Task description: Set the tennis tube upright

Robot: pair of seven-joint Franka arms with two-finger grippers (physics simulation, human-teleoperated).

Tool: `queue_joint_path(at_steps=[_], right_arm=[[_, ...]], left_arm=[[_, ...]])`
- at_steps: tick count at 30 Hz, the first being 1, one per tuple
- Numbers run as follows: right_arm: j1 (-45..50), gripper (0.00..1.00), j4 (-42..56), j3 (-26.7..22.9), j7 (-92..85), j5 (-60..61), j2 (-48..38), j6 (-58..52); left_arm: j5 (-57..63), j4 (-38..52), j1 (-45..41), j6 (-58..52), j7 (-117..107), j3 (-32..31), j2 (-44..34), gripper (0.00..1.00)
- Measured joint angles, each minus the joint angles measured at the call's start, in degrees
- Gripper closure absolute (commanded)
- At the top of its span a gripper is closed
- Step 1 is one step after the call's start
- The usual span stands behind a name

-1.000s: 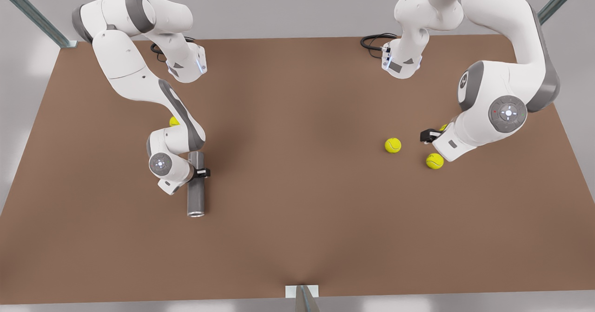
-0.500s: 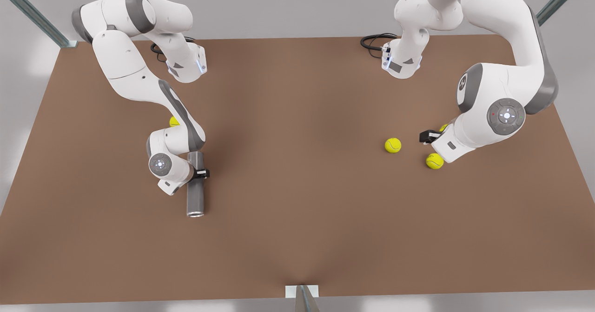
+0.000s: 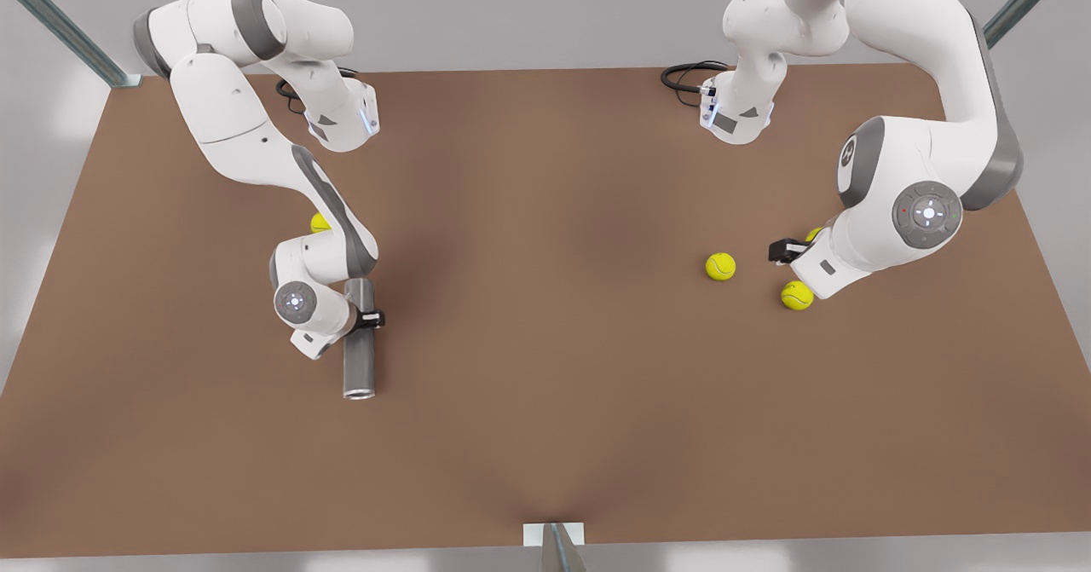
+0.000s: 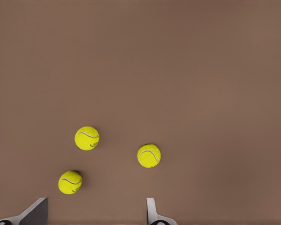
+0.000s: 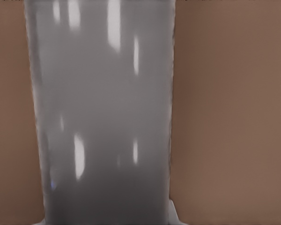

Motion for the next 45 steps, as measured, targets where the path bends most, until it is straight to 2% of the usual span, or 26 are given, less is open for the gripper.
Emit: queue_joint_path(at_steps=[5, 8, 17, 24, 28, 34, 36, 37, 42, 43, 45], right_arm=[[0.7, 0.26, 4.1, 0.5, -0.3, -0.3, -0.4, -4.4], [1.2, 0.26, 11.2, 1.3, -4.6, -0.4, -0.4, -10.2], [7.8, 0.26, 20.6, 1.3, -21.3, -7.3, -0.2, -10.8], [26.1, 0.26, 25.5, 1.3, -23.4, -14.6, 0.3, -12.0], [28.3, 0.25, 30.6, 1.3, -30.4, -15.4, 4.9, -12.0], [33.3, 0.24, 43.7, 0.6, -37.1, -16.0, 15.1, -14.0], [37.4, 0.24, 49.2, -3.5, -37.7, -16.0, 19.5, -15.1], [37.9, 0.24, 51.1, -3.6, -37.9, -16.0, 21.2, -15.1], [42.0, 0.18, 56.6, -8.1, -39.0, -16.1, 26.8, -15.0], [42.4, 0.15, 56.9, -8.9, -38.8, -16.1, 27.3, -15.0], [42.6, 0.00, 57.0, -8.9, -38.5, -16.0, 27.9, -15.0]], left_arm=[[0.0, 0.0, 0.0, 0.0, 0.0, 0.0, 0.0, 0.00], [0.0, 0.0, 0.0, 0.0, 0.0, 0.0, 0.0, 0.00], [0.0, 0.0, 0.0, 0.1, 0.0, 0.0, 0.0, 0.00], [0.0, 0.0, 0.0, 0.2, 0.1, 0.0, 0.0, 0.00], [0.0, 0.0, 0.0, 0.2, 0.1, 0.0, 0.0, 0.00], [0.0, 0.0, 0.0, 0.4, 0.1, 0.0, 0.3, 0.00], [0.0, 0.0, 0.0, 0.4, 0.1, 0.0, 0.4, 0.00], [0.0, 0.0, 0.0, 0.4, 0.1, 0.0, 0.4, 0.00], [0.0, 0.0, 0.1, 0.6, 0.1, 0.0, 0.9, 0.00], [0.0, 0.0, 0.1, 0.6, 0.1, 0.0, 0.9, 0.00], [0.0, 0.0, 0.1, 0.6, 0.1, 0.0, 1.2, 0.00]])
